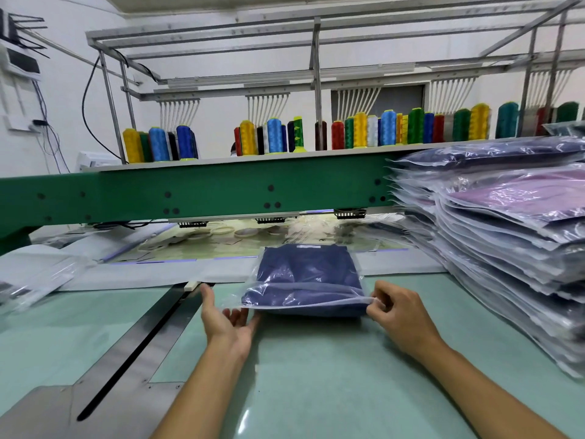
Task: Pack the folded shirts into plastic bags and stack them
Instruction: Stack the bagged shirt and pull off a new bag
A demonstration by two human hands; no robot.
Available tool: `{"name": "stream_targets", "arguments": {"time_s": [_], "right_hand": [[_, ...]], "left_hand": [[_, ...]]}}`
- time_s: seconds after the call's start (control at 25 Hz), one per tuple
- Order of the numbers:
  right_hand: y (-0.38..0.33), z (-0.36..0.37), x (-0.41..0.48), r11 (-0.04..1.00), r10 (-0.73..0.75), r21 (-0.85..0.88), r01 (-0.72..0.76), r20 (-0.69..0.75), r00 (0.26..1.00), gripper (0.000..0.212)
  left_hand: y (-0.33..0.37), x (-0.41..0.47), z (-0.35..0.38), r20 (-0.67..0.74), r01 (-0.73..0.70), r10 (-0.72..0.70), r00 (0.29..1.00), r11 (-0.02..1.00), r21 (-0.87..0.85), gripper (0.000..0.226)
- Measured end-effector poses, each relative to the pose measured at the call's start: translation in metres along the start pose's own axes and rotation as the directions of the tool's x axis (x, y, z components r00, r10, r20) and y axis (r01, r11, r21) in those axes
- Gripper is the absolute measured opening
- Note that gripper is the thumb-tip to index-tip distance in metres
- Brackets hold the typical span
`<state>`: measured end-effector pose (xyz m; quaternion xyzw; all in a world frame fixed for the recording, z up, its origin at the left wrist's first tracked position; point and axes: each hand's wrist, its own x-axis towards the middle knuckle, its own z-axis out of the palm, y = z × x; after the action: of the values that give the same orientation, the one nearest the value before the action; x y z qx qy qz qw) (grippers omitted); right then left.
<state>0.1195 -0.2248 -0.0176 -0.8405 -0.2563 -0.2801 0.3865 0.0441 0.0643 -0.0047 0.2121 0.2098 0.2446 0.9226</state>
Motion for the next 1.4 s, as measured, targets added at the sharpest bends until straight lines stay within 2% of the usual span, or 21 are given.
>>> {"name": "stream_targets", "arguments": {"time_s": [0.12,0.2,0.24,0.36,0.44,0.56,0.6,0.68,0.72,0.8,0.88,0.96,1.08,1.2,1.24,1.28,1.4], "right_hand": [[-0.021,0.008,0.001,1.000,-0.009,0.018,0.011,-0.117,0.993,0.026],[-0.035,0.018,-0.002,0.999,-0.038,0.025,0.042,-0.151,0.988,0.028],[-0.042,0.023,-0.003,0.998,-0.046,0.040,0.053,-0.158,0.986,0.028],[-0.056,0.034,0.001,0.991,-0.050,0.111,0.068,-0.157,0.986,0.027],[-0.061,0.037,0.006,0.981,-0.098,0.156,0.114,-0.107,0.989,0.026],[-0.062,0.035,0.015,0.959,-0.104,0.262,0.104,-0.013,0.995,0.011],[-0.059,0.034,0.022,0.964,-0.079,0.253,0.088,-0.048,0.996,0.008],[-0.047,0.027,0.042,0.985,-0.013,0.170,0.038,-0.147,0.989,0.016],[-0.039,0.024,0.054,0.992,0.049,0.120,-0.031,-0.157,0.986,0.018],[-0.024,0.018,0.081,0.971,0.239,0.007,-0.239,-0.046,0.970,0.022],[-0.012,0.013,0.101,0.905,0.423,-0.032,-0.425,0.192,0.886,0.030],[-0.006,0.009,0.112,0.827,0.468,0.104,-0.553,0.416,0.779,0.043],[-0.001,-0.002,0.118,0.640,0.564,0.173,-0.748,0.555,0.611,0.059],[0.008,-0.010,0.126,0.492,0.521,0.283,-0.823,0.661,0.539,0.063],[0.006,-0.013,0.129,0.467,0.515,0.314,-0.827,0.663,0.543,0.057],[0.005,-0.016,0.135,0.483,0.537,0.343,-0.806,0.611,0.581,0.047],[-0.009,-0.038,0.163,0.659,0.576,0.417,-0.625,0.253,0.777,0.022]], "left_hand": [[-0.029,-0.015,0.016,0.159,0.030,-0.060,0.985,0.983,0.182,0.059],[-0.052,-0.028,0.031,0.176,0.113,-0.170,0.970,0.949,0.294,0.059],[-0.062,-0.034,0.039,0.147,0.124,-0.177,0.973,0.941,0.314,0.059],[-0.083,-0.032,0.065,-0.034,0.047,-0.037,0.999,0.937,0.347,0.067],[-0.086,-0.028,0.075,-0.114,-0.038,0.092,0.989,0.911,0.410,0.064],[-0.075,-0.016,0.081,-0.061,-0.173,0.237,0.969,0.839,0.515,0.053],[-0.067,-0.011,0.084,-0.027,-0.197,0.251,0.968,0.817,0.541,0.051],[-0.046,-0.001,0.097,0.038,-0.225,0.251,0.967,0.781,0.582,0.043],[-0.036,0.003,0.106,0.071,-0.233,0.239,0.968,0.762,0.604,0.038],[-0.016,0.001,0.128,0.156,-0.242,0.185,0.970,0.730,0.639,0.028],[-0.001,-0.008,0.152,0.265,-0.252,0.100,0.959,0.725,0.640,0.020],[0.010,-0.017,0.174,0.379,-0.265,0.010,0.925,0.732,0.628,0.018],[0.018,-0.029,0.198,0.475,-0.240,-0.146,0.868,0.715,0.657,0.018],[0.024,-0.042,0.211,0.532,-0.217,-0.247,0.810,0.716,0.663,0.011],[0.027,-0.045,0.214,0.554,-0.220,-0.257,0.792,0.726,0.652,0.010],[0.029,-0.049,0.218,0.577,-0.223,-0.260,0.774,0.741,0.633,0.009],[0.035,-0.059,0.229,0.639,-0.222,-0.239,0.731,0.803,0.554,0.010]]}}
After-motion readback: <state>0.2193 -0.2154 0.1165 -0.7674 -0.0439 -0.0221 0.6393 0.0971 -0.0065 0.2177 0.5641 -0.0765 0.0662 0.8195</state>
